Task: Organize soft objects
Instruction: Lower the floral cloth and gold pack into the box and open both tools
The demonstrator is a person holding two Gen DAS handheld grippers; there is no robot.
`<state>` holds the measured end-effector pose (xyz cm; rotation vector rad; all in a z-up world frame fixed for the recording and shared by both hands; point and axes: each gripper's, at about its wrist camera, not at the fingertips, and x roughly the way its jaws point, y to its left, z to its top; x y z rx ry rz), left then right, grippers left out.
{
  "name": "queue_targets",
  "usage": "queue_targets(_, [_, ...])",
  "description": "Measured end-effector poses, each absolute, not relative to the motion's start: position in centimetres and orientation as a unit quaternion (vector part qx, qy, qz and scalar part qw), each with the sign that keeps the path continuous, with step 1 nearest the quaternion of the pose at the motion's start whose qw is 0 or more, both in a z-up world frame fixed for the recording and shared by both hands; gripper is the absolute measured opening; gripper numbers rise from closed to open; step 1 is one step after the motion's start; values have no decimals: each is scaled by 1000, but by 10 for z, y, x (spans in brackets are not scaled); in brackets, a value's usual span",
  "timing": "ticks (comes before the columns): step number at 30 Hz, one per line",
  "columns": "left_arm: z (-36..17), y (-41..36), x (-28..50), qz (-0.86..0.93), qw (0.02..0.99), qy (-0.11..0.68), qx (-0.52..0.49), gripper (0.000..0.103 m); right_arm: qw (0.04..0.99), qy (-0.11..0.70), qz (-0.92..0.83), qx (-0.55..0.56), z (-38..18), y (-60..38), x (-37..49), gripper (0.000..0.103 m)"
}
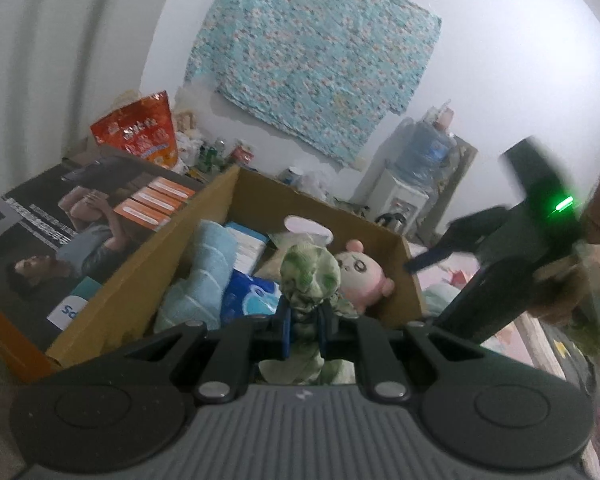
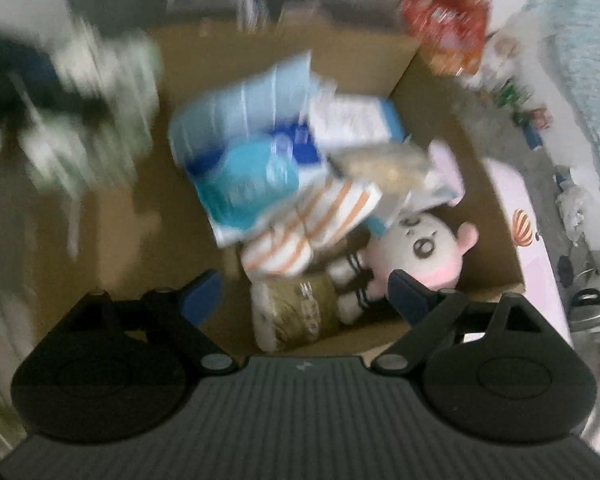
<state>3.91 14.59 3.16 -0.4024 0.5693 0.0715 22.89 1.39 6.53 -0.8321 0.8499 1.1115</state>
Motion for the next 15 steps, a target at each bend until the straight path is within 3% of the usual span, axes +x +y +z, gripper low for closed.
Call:
queue_targets(7, [7, 127, 77, -24, 912, 362, -190, 14, 793, 339, 492, -121, 106, -97, 188, 97])
queue_targets(15, [-36, 90, 122, -52, 873, 463, -146, 17, 836, 328, 439, -7, 82, -193, 116, 97])
